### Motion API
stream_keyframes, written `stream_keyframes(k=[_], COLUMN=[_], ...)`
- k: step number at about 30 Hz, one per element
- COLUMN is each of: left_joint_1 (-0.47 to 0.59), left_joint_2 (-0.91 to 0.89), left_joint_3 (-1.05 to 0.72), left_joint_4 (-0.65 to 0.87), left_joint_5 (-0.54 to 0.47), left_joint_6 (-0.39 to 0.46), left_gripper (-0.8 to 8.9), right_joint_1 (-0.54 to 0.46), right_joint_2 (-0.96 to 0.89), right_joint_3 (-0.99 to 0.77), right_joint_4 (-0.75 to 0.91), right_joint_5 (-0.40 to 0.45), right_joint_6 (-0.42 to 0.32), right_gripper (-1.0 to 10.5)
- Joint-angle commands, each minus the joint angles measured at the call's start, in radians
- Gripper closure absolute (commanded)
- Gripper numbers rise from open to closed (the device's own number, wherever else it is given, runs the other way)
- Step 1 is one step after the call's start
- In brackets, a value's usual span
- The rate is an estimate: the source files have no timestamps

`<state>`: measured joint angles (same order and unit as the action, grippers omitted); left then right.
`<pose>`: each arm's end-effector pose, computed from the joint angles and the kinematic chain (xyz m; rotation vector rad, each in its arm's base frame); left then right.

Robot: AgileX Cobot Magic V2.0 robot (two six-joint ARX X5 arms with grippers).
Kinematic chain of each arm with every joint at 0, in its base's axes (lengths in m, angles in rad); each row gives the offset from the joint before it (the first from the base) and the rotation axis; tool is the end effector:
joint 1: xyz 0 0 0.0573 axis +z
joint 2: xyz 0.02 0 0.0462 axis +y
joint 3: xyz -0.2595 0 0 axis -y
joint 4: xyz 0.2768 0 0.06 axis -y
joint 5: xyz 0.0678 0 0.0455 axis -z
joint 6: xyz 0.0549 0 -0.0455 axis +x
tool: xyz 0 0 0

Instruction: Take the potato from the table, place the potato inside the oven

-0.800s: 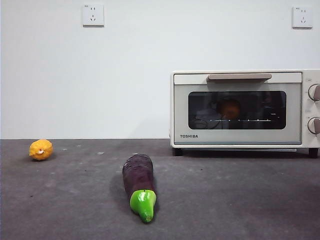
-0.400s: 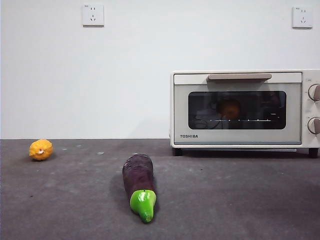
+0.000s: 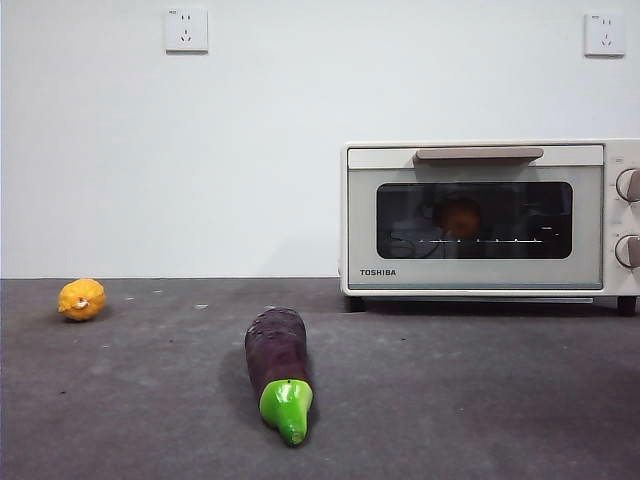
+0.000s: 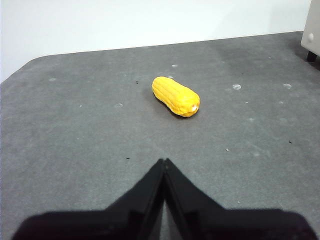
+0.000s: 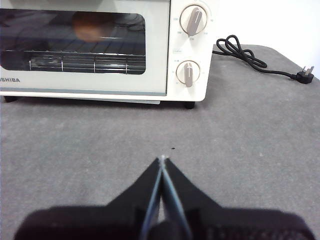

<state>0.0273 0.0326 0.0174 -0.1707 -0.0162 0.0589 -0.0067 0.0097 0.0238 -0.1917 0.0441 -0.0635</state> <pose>0.1588 0.0052 0.1451 0.0577 0.1871 0.0379 0.1571 -0.0035 0.1482 -0.0666 0.1791 -0.0450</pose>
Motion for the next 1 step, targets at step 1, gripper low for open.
stream_keyframes(k=[1], left_joint_1=[0.003], left_joint_2=[0.001], left_joint_3=[-0.010], left_joint_4=[0.007], left_joint_5=[-0.002], left_joint_6=[-0.005], left_gripper=[8.17], right_joint_1=[0.000], right_joint_2=[-0.002], right_joint_3=[-0.010], right_joint_4=[0.007], right_joint_5=[-0.002], right_joint_6=[0.011], right_gripper=[9.5])
